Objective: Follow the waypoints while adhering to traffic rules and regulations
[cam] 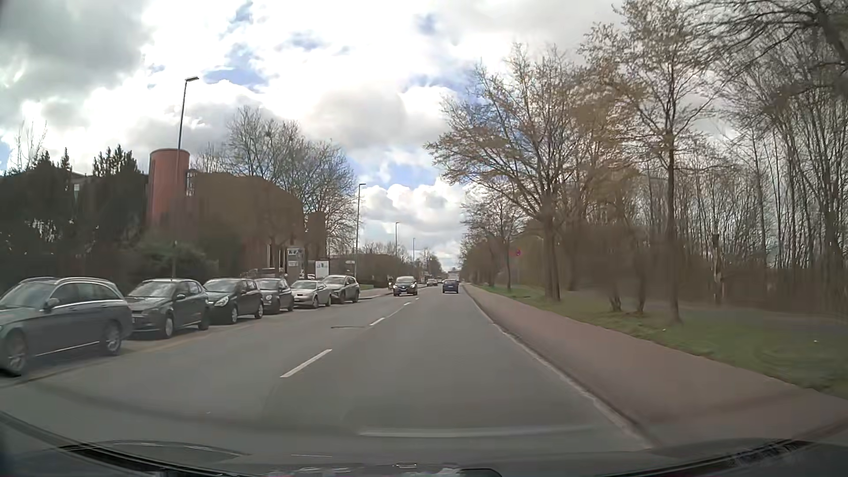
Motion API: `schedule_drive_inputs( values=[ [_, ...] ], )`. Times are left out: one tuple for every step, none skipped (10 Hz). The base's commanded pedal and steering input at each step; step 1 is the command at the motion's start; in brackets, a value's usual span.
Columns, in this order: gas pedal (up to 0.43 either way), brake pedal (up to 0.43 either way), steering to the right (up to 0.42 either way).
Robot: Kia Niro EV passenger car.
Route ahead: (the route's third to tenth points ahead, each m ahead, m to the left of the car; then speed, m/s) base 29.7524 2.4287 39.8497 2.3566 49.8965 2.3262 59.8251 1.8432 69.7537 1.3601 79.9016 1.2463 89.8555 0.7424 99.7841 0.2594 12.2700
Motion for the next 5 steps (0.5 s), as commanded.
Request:
schedule_drive_inputs(
  values=[
    [0.189, 0.000, 0.000],
    [0.189, 0.000, 0.000],
    [0.189, 0.000, 0.000],
    [0.189, 0.000, 0.000],
    [0.189, 0.000, 0.000]
  ],
)
